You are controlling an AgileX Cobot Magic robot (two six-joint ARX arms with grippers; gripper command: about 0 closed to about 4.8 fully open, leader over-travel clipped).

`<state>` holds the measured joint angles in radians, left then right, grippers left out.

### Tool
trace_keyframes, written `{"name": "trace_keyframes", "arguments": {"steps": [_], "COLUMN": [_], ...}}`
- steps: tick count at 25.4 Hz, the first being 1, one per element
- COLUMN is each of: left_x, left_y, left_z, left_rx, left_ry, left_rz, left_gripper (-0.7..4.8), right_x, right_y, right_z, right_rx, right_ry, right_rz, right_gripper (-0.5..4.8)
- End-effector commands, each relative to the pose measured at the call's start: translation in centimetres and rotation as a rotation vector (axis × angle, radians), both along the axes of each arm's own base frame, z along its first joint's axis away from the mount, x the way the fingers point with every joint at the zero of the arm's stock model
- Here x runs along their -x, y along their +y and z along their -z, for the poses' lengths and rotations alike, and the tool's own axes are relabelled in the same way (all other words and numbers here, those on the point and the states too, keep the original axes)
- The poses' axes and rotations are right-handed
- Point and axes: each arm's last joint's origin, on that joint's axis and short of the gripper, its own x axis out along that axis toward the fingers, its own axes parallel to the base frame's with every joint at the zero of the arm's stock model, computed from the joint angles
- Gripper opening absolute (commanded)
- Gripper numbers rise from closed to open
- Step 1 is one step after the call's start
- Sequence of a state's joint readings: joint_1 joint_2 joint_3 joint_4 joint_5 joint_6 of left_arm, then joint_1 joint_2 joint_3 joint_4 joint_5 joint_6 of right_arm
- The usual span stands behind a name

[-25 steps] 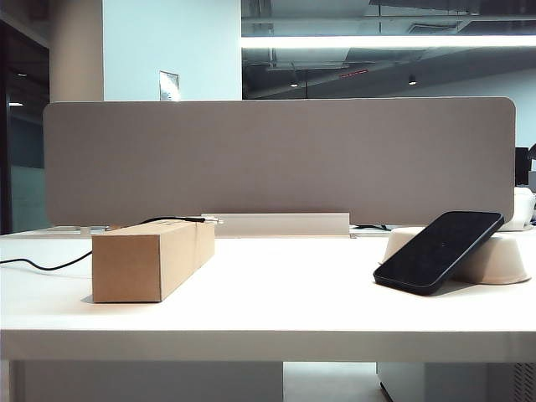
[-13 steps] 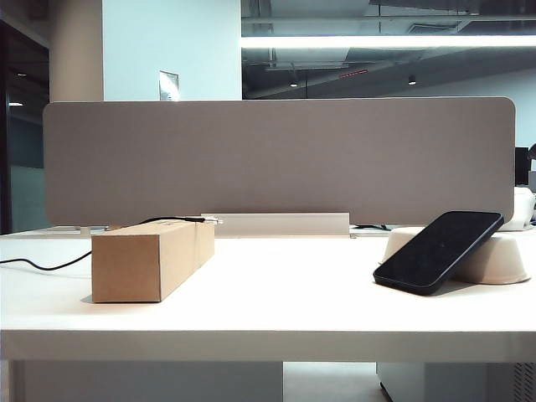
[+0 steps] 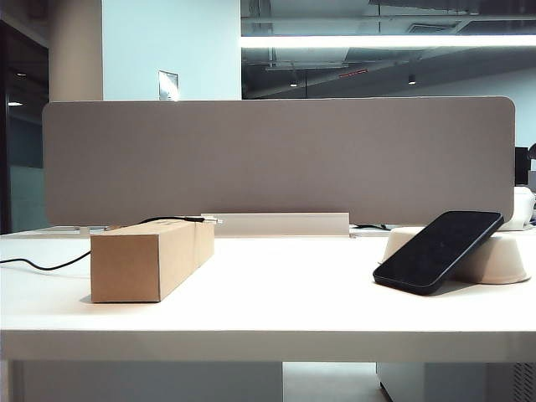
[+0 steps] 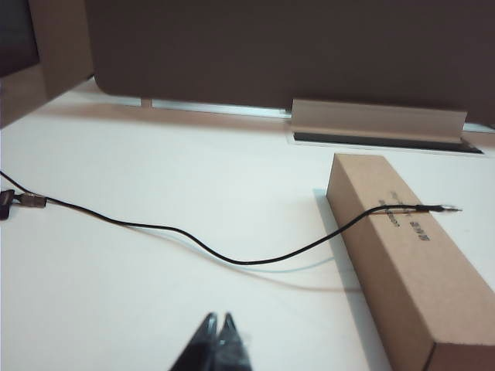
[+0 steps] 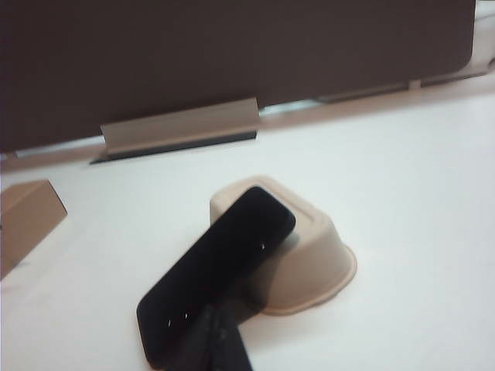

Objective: Pick up the charging cable and the phone, plug the charging cable into the charging port on the phone, and finally place them back on the table.

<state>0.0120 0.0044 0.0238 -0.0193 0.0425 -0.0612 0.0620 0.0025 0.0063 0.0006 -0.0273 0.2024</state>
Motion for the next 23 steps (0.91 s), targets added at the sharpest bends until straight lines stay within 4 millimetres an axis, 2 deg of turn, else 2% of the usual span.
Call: {"name": "trace_keyframes", "arguments": {"steps": [1,5,15,23], "left_x": [0.1,0.1,-1.4,-3.3], "left_y": [-0.1,-0.3,-0.3,-0.4], "left_z": [-0.7,-2.0,-4.4,-6.4], "left_rx": [0.001,0.001,0.002,0.008], "left_ry": [-0.018,-0.018,0.049,0.096], "left_rz": [0.031,0.11,0.117,0.162], "left_gripper": [-0.06,-0.06,-0.06,-0.06], "right_x": [0.0,0.1,0.5,-0.5], "right_y": [0.0,0.0,0.0,0.2], "right_z": [-0.3,-0.9,-3.0,-4.1], "right_rx": [-0.009,-0.035,-0.036,-0.056], "right_ry": [-0.032,-0.026,-0.038,0.099], "right_rz": [-0.002,-0.003,-0.003,-0.039], "right_gripper": [-0.06,-0.07,-0.06,-0.06]}}
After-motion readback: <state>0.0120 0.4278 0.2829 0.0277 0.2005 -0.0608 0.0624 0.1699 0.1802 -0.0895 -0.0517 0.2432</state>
